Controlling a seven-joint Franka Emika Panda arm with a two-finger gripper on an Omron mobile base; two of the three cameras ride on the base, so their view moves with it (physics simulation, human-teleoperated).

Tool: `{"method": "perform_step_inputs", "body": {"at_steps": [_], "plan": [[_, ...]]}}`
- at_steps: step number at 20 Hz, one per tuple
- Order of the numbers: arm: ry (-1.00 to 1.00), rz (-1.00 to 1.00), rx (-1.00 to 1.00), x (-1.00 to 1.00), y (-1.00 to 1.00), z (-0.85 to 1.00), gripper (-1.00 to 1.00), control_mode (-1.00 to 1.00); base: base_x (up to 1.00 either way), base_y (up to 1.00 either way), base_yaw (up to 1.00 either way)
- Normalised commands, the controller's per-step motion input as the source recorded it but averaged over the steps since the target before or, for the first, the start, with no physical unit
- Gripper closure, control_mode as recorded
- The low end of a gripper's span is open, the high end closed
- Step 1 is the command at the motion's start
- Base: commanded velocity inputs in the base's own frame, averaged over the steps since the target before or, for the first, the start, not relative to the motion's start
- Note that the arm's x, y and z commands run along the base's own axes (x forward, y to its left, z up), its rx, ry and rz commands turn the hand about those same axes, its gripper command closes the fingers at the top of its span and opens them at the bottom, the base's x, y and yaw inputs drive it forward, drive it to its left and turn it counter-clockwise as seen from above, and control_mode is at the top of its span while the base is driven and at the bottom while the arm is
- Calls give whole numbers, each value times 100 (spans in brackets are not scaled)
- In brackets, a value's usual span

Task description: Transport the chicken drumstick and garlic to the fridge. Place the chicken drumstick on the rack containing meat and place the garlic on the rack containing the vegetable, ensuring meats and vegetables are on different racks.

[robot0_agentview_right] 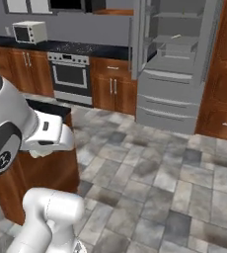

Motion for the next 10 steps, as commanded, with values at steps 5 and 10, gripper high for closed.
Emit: {"method": "perform_step_inputs", "body": {"at_steps": [5,10], "plan": [[0,0,0,0,0,0,100,100,100,-57,-1],[0,0,0,0,0,0,100,100,100,-5,-5]]}}
